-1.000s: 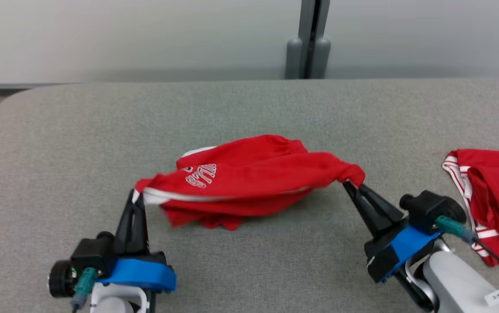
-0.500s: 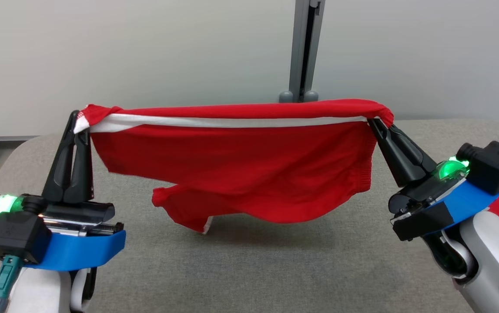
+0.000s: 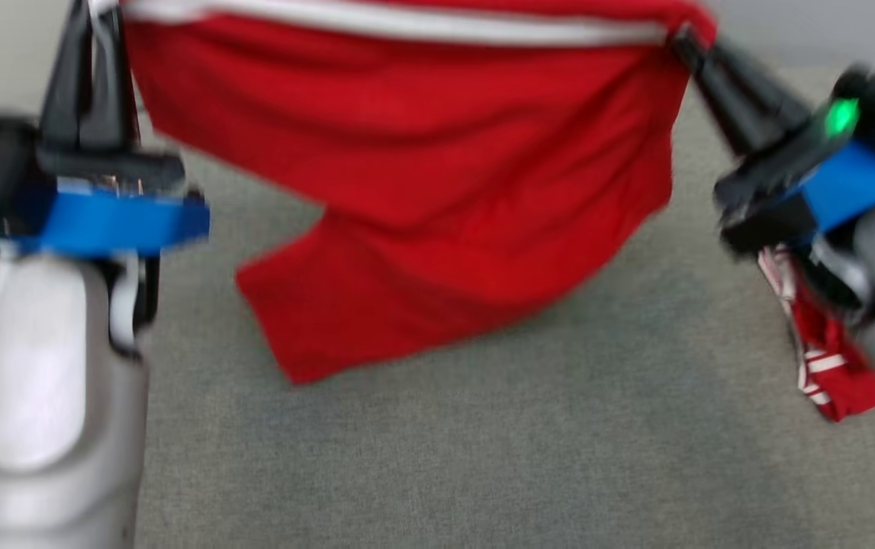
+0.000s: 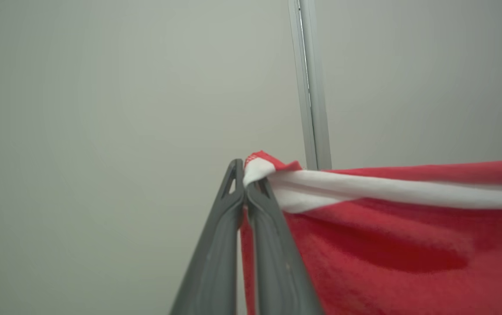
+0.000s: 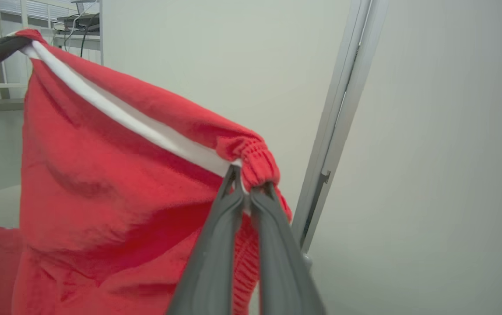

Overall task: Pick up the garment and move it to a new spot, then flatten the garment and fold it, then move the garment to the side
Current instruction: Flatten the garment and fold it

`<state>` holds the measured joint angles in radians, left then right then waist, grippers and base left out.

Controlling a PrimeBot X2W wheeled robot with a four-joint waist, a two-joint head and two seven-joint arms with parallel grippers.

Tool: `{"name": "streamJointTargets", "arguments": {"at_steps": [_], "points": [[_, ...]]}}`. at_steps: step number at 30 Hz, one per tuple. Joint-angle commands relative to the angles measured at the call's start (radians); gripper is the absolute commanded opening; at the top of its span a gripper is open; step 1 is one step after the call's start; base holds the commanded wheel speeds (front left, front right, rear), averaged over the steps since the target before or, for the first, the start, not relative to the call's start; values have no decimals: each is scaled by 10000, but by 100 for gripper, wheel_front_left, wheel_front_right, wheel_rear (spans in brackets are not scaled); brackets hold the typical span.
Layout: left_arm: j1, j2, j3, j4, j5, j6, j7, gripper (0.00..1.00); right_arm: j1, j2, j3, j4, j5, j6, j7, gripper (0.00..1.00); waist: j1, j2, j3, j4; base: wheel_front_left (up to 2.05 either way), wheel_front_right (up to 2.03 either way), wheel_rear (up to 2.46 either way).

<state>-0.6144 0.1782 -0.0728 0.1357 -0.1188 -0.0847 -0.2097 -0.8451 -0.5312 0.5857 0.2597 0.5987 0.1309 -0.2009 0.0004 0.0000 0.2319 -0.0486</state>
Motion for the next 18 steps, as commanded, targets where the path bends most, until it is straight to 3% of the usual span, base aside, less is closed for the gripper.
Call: {"name": "streamJointTargets", "arguments": {"at_steps": [1, 6, 10, 14, 18], "points": [[-709, -2, 7, 241, 146, 105, -132, 0, -618, -16, -135, 362, -50, -6, -164, 0, -4, 0, 622, 451, 0, 0, 0], [-3069, -105, -81, 1541, 465, 357, -469, 0, -2702, 165, -508, 1785, -642, -9, -573, 0, -4, 0, 1289, 661, 0, 0, 0], [-3626, -301, -38, 1826, 437, 480, -555, 0, -3261, 343, -680, 2209, -734, -9, -641, 0, -4, 0, 1355, 791, 0, 0, 0], [-2136, -611, 233, 1783, 111, 524, -555, 0, -1943, 558, -588, 2413, -576, -9, -642, 0, -4, 0, 1158, 800, 0, 0, 0], [363, -958, 277, 2343, -343, 279, -561, 0, -83, 885, -358, 2522, -144, -9, -647, 0, -4, 0, 838, 803, 0, 0, 0]]}}
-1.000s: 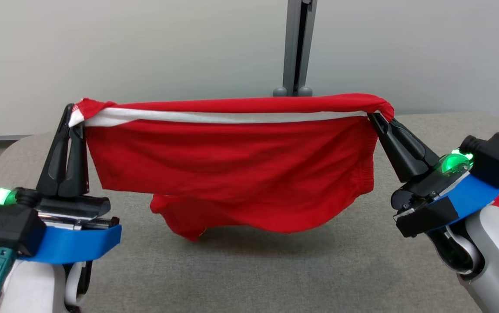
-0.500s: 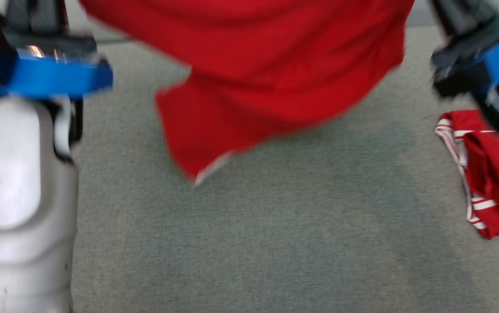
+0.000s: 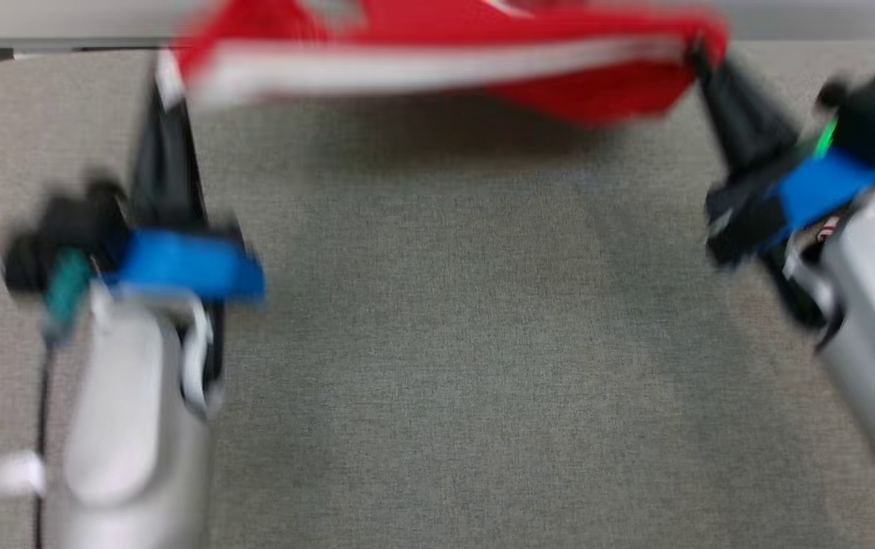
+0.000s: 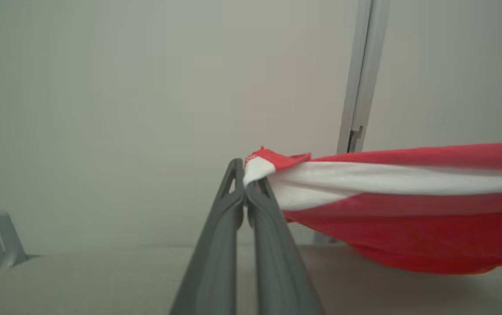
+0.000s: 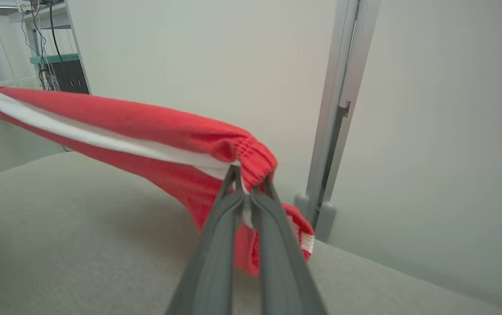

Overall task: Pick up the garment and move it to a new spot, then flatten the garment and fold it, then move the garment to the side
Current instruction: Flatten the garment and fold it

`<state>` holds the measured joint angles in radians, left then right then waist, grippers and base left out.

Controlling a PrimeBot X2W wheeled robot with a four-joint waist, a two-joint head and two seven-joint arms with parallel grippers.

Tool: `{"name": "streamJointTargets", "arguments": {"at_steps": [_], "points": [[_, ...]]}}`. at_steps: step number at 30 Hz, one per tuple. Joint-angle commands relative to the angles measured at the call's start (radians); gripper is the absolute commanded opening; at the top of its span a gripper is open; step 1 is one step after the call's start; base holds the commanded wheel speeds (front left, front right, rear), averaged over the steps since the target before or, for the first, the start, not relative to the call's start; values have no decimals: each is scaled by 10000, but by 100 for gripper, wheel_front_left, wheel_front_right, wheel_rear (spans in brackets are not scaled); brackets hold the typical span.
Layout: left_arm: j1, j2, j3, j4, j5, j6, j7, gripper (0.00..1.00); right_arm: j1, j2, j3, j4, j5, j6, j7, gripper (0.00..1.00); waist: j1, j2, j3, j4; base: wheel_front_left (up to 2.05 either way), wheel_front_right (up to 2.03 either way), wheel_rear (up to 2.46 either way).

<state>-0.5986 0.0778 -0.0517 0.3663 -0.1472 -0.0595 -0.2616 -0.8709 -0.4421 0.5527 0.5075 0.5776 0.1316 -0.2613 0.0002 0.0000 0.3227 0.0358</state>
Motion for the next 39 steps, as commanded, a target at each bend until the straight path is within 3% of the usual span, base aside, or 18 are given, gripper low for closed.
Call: {"name": "streamJointTargets", "arguments": {"at_steps": [1, 6, 8, 10, 16, 23, 27, 33, 39], "points": [[798, -35, 171, 115, -231, 38, -43, 0, 817, 122, 120, 112, 240, -17, -42, 0, -2, 0, -168, -41, 0, 0, 0], [3587, -234, 230, 633, -834, -127, -45, 0, 3444, 138, 1189, 301, 884, -17, -46, 0, -2, 0, -816, 167, 0, 0, 0], [4008, -246, 148, 704, -988, -157, -45, 0, 3958, 150, 1317, 311, 1155, -17, -45, 0, -2, 0, -991, 227, 0, 0, 0], [5214, -246, 23, 825, -1465, 13, -46, 0, 5172, 57, 1795, 191, 1703, -17, -45, 0, -2, 0, -1590, 345, 0, 0, 0], [7241, -222, 274, 1025, -1761, 309, -46, 0, 6958, -85, 1942, -428, 2303, -18, -47, 0, -2, 0, -2812, 445, 0, 0, 0], [8413, -222, 386, 899, -1674, 180, -47, 0, 7945, -339, 2204, -1282, 2572, -19, -48, 0, -2, 0, -3379, 315, 0, 0, 0], [7934, -234, 276, 333, -1487, 21, -47, 0, 7868, -370, 2139, -1813, 2748, -17, -48, 0, -2, 0, -3319, 256, 0, 0, 0], [5242, -267, 70, -396, -781, -292, -44, 0, 6637, -383, 1921, -2429, 3177, -9, -45, 0, -2, 0, -2231, 35, 0, 0, 0], [2108, 274, -372, 842, -329, -567, -7, 0, 5030, -401, 1989, -2602, 3712, -11, -44, 0, -2, 0, -920, -385, 0, 0, 0]]}}
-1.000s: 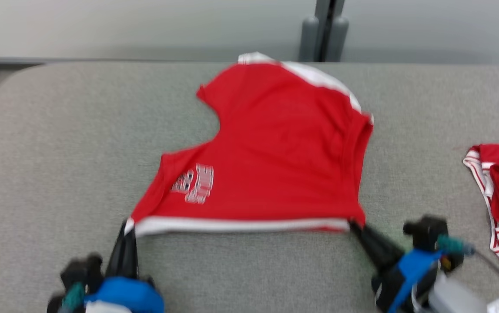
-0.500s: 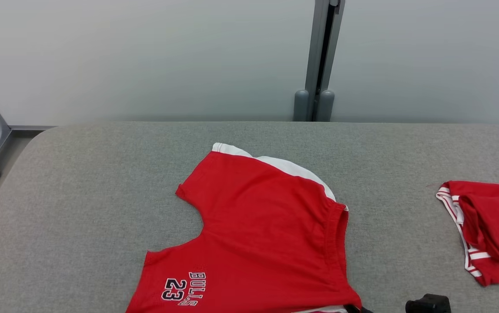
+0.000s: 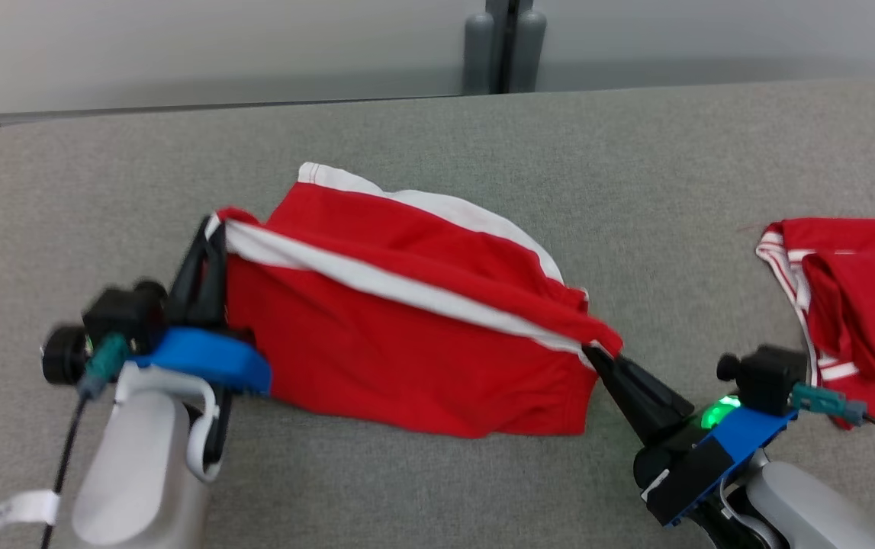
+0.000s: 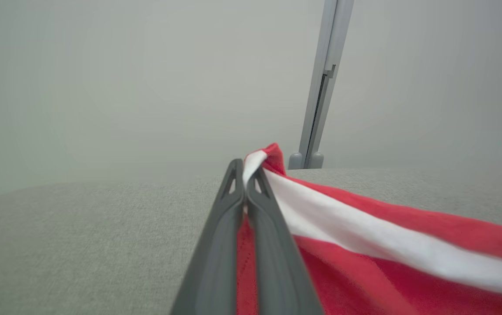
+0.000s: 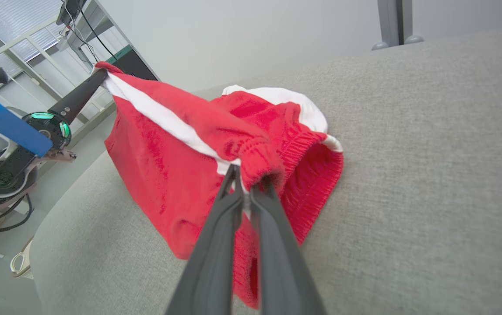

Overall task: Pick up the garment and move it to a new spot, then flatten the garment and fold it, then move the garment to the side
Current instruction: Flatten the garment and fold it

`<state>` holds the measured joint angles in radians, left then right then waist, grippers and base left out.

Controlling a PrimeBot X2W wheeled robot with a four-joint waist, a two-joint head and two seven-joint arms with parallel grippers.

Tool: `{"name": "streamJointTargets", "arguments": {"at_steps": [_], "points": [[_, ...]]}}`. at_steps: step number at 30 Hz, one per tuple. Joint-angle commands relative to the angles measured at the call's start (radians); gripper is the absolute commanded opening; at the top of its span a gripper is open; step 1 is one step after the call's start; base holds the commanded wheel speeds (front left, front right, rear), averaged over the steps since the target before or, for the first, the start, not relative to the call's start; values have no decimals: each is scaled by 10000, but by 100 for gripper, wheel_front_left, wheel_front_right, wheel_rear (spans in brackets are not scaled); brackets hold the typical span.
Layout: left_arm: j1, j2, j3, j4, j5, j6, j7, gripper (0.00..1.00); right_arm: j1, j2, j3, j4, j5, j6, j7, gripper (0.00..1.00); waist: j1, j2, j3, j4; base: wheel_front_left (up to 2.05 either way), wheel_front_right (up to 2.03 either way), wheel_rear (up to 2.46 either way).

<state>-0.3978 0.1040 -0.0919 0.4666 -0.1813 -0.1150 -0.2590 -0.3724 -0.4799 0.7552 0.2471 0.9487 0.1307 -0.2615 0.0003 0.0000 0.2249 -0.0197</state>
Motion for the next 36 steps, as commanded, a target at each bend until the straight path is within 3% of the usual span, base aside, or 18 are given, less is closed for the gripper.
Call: {"name": "streamJointTargets", "arguments": {"at_steps": [1, 9, 20, 21, 22, 23, 28, 36], "points": [[-421, 132, -24, 147, 27, -39, 37, 0, -240, -31, 80, 5, 44, 0, -42, 0, -3, 0, 287, 79, 0, 0, 0], [-3419, 852, -427, 2440, 451, -84, 498, 0, -2114, 239, 418, 385, 495, 0, -44, 0, -3, 0, 1641, -430, 0, 0, 0], [-5290, 780, -719, 4365, 470, -76, 89, 0, -3250, 350, 493, 1023, 681, 0, -44, 0, -3, 0, 2315, -505, 0, 0, 0], [-5323, 731, -698, 4540, 420, -49, 76, 12, -3255, 351, 497, 1076, 635, 0, -42, 0, -3, 0, 2326, -499, 0, 0, 0], [-5338, 715, -710, 4684, 432, -8, 38, 68, -3247, 373, 460, 1144, 598, -1, -42, 41, -3, 0, 2329, -500, 0, 0, 0], [-5342, 689, -688, 4814, 394, 23, 5, 100, -3219, 416, 428, 1173, 561, 0, -42, 100, -3, 0, 2321, -504, 0, 0, 0], [-4948, 697, -551, 5024, 230, 144, -61, 100, -2879, 467, 136, 1365, 209, 0, -41, 100, -3, 0, 2128, -526, 0, 0, 0], [-3487, 458, 109, 3960, -255, 232, -68, 100, -2087, 585, -1129, 1460, -657, 0, -38, 100, -3, 0, 1710, -563, 0, 0, 0]]}}
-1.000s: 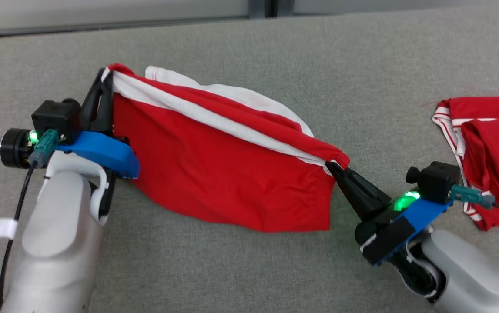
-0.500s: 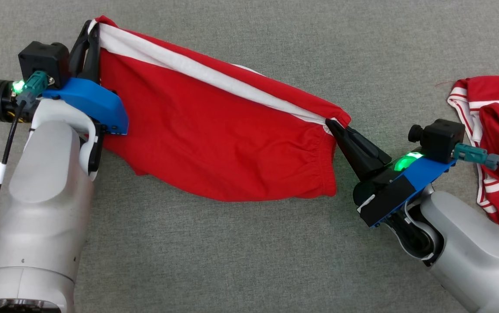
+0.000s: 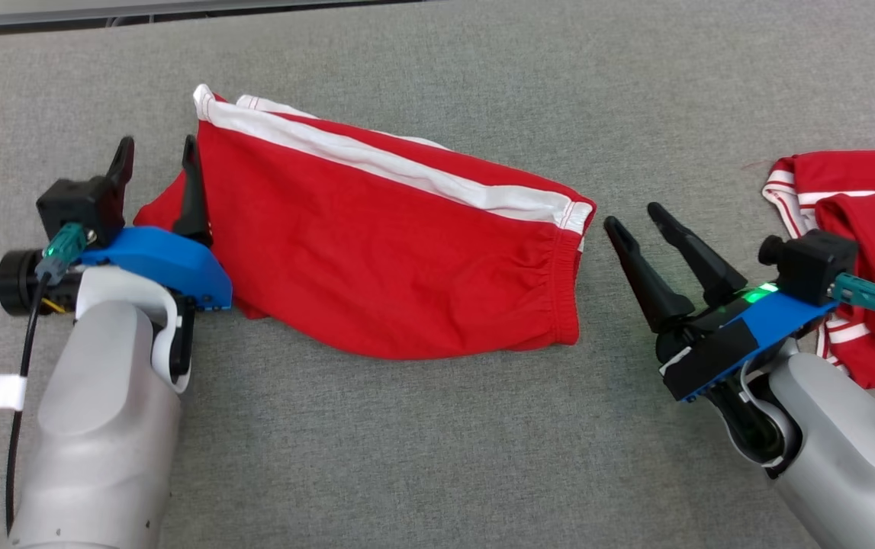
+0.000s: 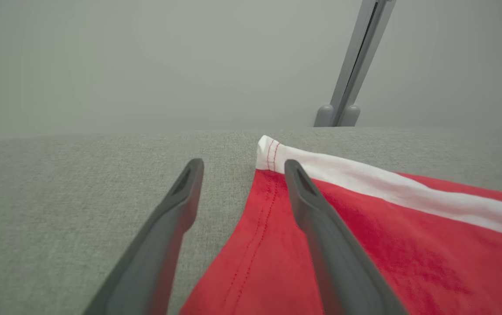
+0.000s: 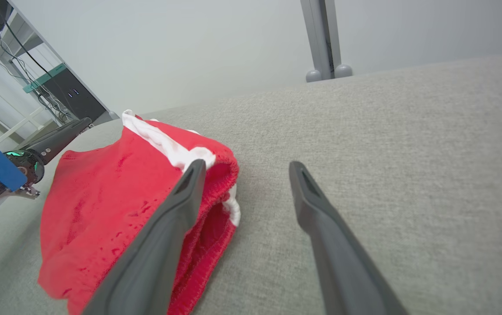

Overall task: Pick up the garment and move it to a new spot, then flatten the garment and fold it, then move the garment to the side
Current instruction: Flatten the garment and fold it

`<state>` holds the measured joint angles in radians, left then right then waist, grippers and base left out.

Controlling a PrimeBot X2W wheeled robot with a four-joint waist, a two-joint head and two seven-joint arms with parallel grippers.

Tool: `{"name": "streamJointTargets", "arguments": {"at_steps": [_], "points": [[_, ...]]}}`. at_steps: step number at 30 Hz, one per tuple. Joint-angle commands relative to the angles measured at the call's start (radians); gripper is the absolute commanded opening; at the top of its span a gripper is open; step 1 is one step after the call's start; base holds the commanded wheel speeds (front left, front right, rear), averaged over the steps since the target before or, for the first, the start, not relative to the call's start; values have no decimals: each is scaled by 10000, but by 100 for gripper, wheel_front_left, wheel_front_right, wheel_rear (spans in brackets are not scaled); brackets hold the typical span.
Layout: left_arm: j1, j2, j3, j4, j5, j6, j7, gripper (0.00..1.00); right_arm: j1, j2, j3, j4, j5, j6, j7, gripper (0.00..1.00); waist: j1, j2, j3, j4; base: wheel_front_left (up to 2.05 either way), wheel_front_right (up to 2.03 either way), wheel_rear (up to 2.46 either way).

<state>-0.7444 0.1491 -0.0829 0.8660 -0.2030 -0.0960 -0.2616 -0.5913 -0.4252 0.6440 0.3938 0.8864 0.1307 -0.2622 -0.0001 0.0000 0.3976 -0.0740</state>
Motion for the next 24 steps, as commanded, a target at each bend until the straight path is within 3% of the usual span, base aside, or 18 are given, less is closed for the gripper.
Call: {"name": "streamJointTargets", "arguments": {"at_steps": [1, 9, 24], "points": [[138, -47, 85, -102, -91, 14, -42, 100, 169, 47, -201, -22, -207, 0, -28, 100, 1, 0, -44, -27, 0, 0, 0], [599, -220, 417, 243, -331, -71, -44, 100, 675, 328, -1085, -103, -1316, 0, -30, 100, 1, 0, -198, -199, 0, 0, 0], [-30, -140, -310, 2827, -11, -218, 643, 100, 904, 450, -1232, -23, -1411, 0, -30, 100, 1, 0, -281, -363, 0, 0, 0]]}}
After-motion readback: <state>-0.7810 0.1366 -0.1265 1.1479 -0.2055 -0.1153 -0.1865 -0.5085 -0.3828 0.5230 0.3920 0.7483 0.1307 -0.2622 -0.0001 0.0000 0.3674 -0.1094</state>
